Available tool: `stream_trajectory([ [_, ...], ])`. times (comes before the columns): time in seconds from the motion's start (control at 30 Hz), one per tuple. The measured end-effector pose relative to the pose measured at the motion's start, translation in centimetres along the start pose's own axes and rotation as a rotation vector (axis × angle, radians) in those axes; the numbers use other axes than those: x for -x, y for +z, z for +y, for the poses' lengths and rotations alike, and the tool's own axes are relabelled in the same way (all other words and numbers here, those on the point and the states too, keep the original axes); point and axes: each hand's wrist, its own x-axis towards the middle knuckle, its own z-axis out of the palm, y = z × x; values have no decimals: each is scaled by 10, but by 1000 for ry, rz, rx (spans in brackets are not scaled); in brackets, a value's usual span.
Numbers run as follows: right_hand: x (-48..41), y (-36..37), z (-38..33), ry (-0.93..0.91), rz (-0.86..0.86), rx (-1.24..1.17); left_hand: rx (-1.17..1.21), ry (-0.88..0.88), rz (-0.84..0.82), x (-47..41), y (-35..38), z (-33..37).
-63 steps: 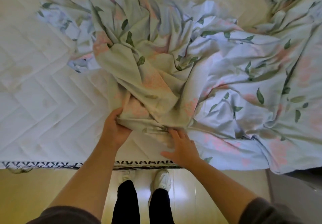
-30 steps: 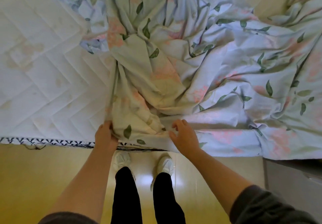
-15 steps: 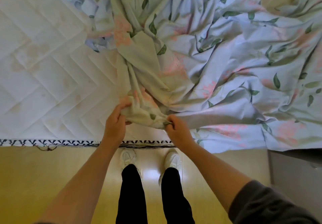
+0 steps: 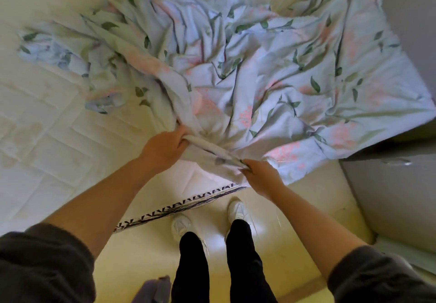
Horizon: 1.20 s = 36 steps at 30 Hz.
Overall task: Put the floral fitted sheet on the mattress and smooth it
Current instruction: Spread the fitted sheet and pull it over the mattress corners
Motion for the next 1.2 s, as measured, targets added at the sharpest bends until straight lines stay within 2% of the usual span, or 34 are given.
stream_trajectory([
  [0.1,16,-6,-8,-32,-30,82,-248,278,-300,63,7,14],
  [0.17,26,-5,-9,-89,-91,31,-491,315,-399,82,9,7],
  [0.23,38,-8,-10,-64,-108,-50,-639,156,-330,73,-7,-17],
  [0.33,46,-8,-2,22,-138,-34,-433,-53,-278,61,-39,-46],
  [0.5,59,-17,-7,42,-315,-48,-441,45,-228,93,-39,-12],
  [0.57,64,-17,-33,-65,-380,-91,-300,53,-180,103,-38,9],
  [0.63,67,-14,-65,-227,-367,-55,-230,120,-171,119,-32,35],
  [0.7,70,-14,-89,-322,-321,37,-381,196,-188,133,-29,42],
  [0.73,73,-18,-93,-328,-310,35,-503,176,-188,136,-34,34],
  [0.83,82,-35,-82,-250,-279,12,-756,-46,-149,137,-65,-14],
  [0.87,84,-40,-77,-211,-258,24,-683,-142,-109,137,-74,-28],
  [0.93,92,-42,-74,-162,-228,3,-305,-233,-44,136,-74,-34],
  [1.0,103,-36,-91,-190,-231,-69,13,-199,-42,138,-62,-15],
  [1.07,113,-23,-119,-226,-211,-142,47,-52,-135,148,-54,4],
  [1.13,119,-8,-146,-218,-148,-148,-194,124,-190,160,-58,-3],
  [1.2,123,1,-161,-189,-91,-92,-486,156,-104,166,-81,-36],
])
